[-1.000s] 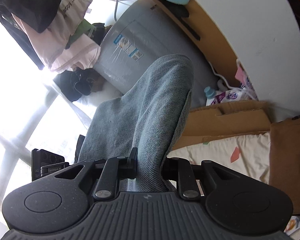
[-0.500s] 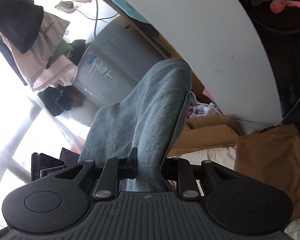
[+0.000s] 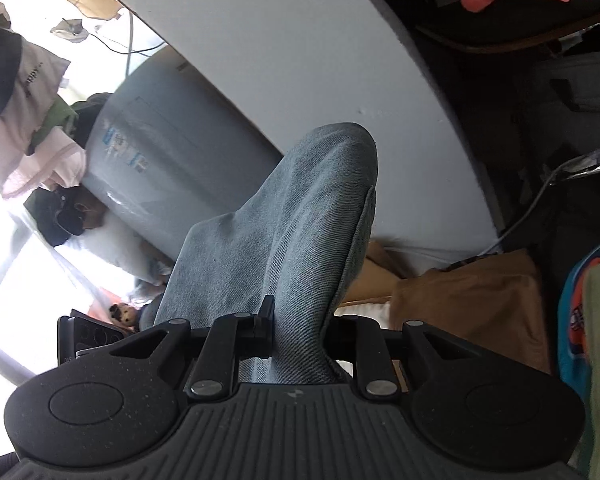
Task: Fold clothes
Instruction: 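Carry the folded jeans with both grippers toward the brown board by the wall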
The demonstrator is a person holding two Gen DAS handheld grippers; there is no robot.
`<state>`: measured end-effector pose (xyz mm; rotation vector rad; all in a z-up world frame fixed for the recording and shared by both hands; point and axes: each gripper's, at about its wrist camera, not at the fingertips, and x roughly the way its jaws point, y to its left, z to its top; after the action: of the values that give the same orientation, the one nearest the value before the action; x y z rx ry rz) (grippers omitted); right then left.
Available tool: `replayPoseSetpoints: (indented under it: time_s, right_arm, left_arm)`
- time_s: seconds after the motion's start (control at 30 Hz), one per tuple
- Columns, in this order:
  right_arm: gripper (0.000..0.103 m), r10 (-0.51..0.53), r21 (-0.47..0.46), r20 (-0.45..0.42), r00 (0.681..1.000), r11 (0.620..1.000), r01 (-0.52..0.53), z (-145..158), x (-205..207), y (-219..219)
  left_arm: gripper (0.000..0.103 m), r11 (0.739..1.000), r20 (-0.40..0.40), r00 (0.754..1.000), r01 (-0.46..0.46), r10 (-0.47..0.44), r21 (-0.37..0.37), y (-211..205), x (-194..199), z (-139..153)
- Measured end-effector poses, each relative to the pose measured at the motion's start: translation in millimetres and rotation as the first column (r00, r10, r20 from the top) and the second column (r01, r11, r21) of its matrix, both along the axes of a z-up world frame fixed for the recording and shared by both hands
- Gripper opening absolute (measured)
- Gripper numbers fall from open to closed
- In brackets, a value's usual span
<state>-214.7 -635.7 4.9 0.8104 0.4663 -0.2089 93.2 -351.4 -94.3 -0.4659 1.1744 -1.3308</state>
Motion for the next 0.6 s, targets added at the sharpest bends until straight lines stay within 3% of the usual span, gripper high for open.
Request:
replayPoseSetpoints:
  time_s: [0.6]
  right_arm:
    - [0.021,-0.084,-0.186,-0.156,0.984,0.981,0.055,-132.5,24.0,-54.3]
  left_arm:
    - [0.04,0.998,-0.042,0.998,0.047,-0.048,-0.029,-71.2,19.5,-160.1]
